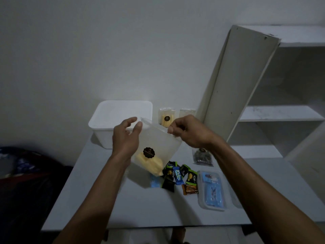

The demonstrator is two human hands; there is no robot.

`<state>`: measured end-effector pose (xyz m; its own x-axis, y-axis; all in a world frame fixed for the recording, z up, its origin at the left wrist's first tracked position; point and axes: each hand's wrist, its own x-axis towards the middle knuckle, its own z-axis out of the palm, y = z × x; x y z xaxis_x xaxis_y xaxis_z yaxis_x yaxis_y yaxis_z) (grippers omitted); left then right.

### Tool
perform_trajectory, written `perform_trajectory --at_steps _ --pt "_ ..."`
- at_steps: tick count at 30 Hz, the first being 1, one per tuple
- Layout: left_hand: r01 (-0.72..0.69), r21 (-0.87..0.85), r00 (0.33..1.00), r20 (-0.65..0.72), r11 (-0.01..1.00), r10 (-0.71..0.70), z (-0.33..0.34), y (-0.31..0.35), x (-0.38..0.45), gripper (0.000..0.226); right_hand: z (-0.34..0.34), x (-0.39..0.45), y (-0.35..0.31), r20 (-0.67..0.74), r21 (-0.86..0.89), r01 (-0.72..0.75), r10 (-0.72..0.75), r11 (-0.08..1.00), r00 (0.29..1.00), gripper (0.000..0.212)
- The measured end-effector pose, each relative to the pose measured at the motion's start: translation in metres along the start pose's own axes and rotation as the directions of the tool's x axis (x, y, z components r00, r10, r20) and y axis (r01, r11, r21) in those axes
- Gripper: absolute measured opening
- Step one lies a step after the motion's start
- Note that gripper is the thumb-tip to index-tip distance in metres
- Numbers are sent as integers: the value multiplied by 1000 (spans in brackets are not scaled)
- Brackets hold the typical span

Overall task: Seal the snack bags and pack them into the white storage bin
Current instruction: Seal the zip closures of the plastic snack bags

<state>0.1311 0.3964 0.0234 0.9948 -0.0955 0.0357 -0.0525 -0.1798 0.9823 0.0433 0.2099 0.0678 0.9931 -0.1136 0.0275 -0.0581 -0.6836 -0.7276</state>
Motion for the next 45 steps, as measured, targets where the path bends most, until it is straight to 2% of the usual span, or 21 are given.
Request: perform_trajectory --at_steps 2,3,6,11,15,18,24,32,35,40,45 --pt "-17 -70 992 122 997 26 -2 2 1 9 -13 -4 -1 37 -14 1 -1 1000 999 15" --pt "-29 -92 989 142 995 42 -1 4 0 5 -19 -5 -1 44 -8 -3 3 1000 999 15" --pt "-17 -168 992 124 986 38 7 7 -2 5 -29 -10 3 -9 80 -12 12 997 1000 20" --pt "112 -287 991 100 951 -86 19 4 -3 6 -20 -23 30 -172 312 -48 106 949 979 20" --pt "125 -260 990 100 957 -102 30 -4 -2 8 2 -23 48 -361 410 -51 213 911 908 14" --pt "78 -173 996 61 982 -68 45 -17 -1 10 12 -17 66 -438 467 -41 272 883 857 14" --pt "136 -88 991 10 987 -136 93 -46 26 3 13 10 120 -441 551 -97 389 829 809 11" --pt "170 -81 984 -33 982 -173 180 -62 115 10 -7 111 199 -490 555 -145 462 819 739 17" --pt "157 -53 982 -100 986 -162 208 -74 151 14 -9 154 226 -474 554 -155 463 818 749 15" --pt "240 -31 948 -208 970 -241 242 -102 205 3 0 218 266 -435 581 -167 477 797 764 16" --pt "288 -26 919 -275 957 -284 265 -133 243 7 19 261 295 -374 607 -210 508 767 776 12"
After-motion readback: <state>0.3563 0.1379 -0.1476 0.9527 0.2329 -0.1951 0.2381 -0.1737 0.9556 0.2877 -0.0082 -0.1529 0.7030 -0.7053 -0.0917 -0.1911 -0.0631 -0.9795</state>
